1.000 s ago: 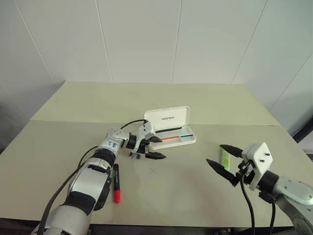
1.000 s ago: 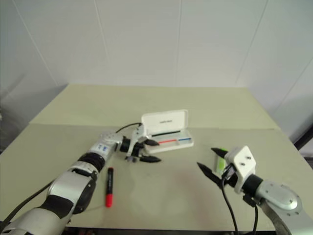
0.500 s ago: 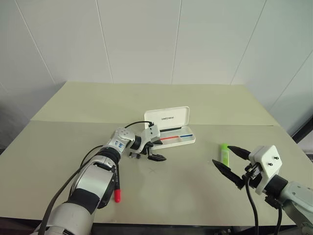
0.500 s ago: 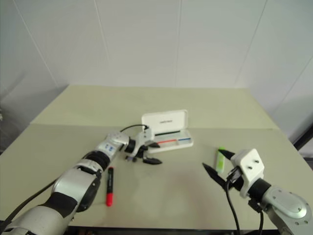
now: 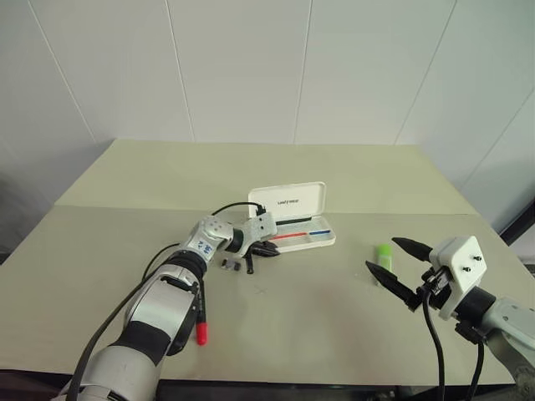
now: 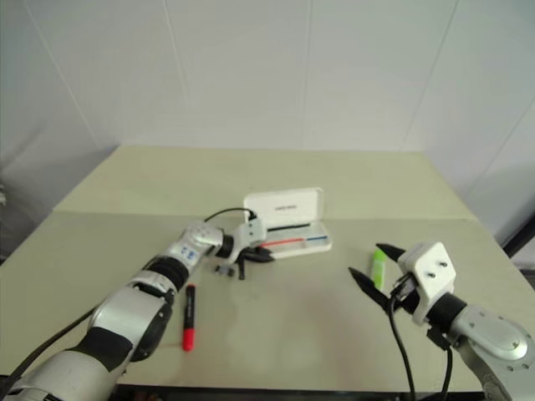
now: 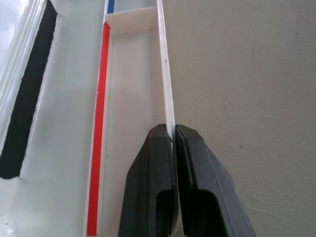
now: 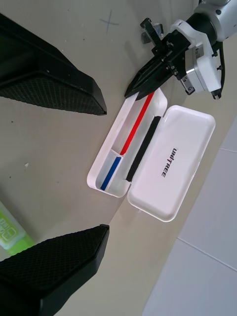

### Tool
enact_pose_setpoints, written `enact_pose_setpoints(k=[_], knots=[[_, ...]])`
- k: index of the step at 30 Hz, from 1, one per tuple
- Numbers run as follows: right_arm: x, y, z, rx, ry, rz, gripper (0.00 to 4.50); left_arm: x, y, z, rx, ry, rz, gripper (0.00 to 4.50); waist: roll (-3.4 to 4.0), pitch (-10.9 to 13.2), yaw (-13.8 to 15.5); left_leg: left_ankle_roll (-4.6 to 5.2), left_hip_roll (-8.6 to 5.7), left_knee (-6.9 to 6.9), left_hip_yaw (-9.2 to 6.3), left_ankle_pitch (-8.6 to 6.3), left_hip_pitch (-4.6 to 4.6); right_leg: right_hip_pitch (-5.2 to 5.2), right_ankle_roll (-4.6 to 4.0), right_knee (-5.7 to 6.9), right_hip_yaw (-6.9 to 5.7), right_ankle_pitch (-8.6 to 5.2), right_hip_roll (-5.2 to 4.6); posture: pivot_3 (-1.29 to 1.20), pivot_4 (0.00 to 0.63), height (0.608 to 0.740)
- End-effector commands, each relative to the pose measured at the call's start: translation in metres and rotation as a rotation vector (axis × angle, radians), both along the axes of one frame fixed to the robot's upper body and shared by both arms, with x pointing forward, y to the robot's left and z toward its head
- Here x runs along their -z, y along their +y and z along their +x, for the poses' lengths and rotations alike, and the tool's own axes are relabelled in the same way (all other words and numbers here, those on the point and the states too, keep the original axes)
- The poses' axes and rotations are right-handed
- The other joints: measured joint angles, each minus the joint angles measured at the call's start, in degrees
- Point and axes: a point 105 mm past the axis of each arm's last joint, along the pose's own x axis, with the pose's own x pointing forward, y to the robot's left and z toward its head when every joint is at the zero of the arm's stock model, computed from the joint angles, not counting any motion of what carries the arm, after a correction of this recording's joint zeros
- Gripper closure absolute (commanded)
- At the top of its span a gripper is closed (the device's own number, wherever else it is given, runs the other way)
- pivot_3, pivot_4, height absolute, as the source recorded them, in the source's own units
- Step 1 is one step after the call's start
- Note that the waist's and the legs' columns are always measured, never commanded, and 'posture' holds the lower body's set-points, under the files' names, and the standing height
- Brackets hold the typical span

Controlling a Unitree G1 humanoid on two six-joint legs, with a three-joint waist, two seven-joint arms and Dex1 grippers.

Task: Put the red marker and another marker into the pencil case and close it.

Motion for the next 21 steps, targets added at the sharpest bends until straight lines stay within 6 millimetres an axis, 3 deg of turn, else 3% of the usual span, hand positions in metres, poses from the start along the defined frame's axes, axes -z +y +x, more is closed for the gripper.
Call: enact_pose_setpoints(k=[1,8,13,21], knots=[[-0.011,-0.005,0.000,-0.006,-0.047,-0.026,0.00,-0.014,-0.003,0.001,0.026,-0.042,-0.013,4.45,0.00,0.0,0.0,0.00,0.00,0.02,0.00,0.00,0.00,0.01,0.00,0.00,0.00,0.00,0.00,0.00,0.150,0.740],[-0.013,-0.017,0.005,-0.063,-0.019,-0.039,0.00,-0.045,0.001,0.001,0.065,-0.098,-0.109,4.45,0.00,0.0,-0.1,0.01,0.00,-0.03,0.00,-0.01,-0.05,-0.04,0.01,-0.01,0.01,0.00,0.00,0.00,0.150,0.740],[-0.009,-0.021,-0.004,-0.160,0.023,-0.037,0.00,-0.055,0.013,-0.009,0.132,-0.126,-0.120,4.45,0.01,0.0,-0.1,0.02,0.00,-0.05,-0.02,-0.01,-0.17,-0.14,0.02,-0.01,0.01,0.00,0.00,0.00,0.150,0.740],[-0.004,-0.030,-0.021,-0.285,0.105,-0.078,0.00,-0.040,0.031,-0.062,0.265,-0.126,-0.041,4.45,0.07,0.0,-0.1,0.03,0.04,-0.02,-0.03,-0.02,-0.21,-0.15,0.02,0.04,0.05,0.00,0.01,0.00,0.150,0.740]])
